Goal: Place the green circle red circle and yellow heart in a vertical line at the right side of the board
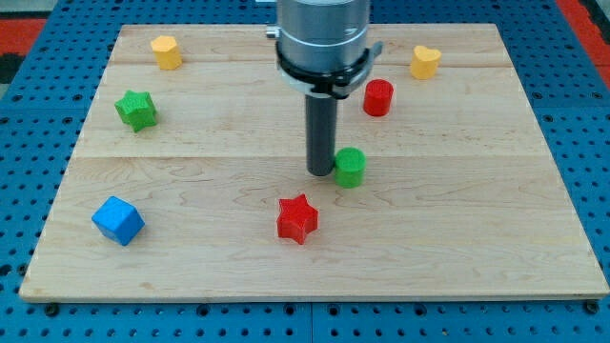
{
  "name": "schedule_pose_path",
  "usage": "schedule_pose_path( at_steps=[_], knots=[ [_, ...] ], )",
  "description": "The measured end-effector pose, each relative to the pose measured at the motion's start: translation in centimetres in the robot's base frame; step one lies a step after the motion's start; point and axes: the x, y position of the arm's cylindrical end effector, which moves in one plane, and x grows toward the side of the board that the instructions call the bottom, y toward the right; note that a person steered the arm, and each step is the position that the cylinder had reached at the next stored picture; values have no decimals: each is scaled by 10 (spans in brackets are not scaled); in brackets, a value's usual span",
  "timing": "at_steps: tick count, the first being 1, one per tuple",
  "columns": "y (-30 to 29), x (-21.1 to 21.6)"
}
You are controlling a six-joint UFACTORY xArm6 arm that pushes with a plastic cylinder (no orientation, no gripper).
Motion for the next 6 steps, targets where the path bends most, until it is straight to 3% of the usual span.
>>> schedule_pose_path(
  at_steps=[1,2,4,5,6],
  knots=[
    [62,0],
    [70,-27],
    [13,-71],
    [2,-105],
    [0,-110]
  ],
)
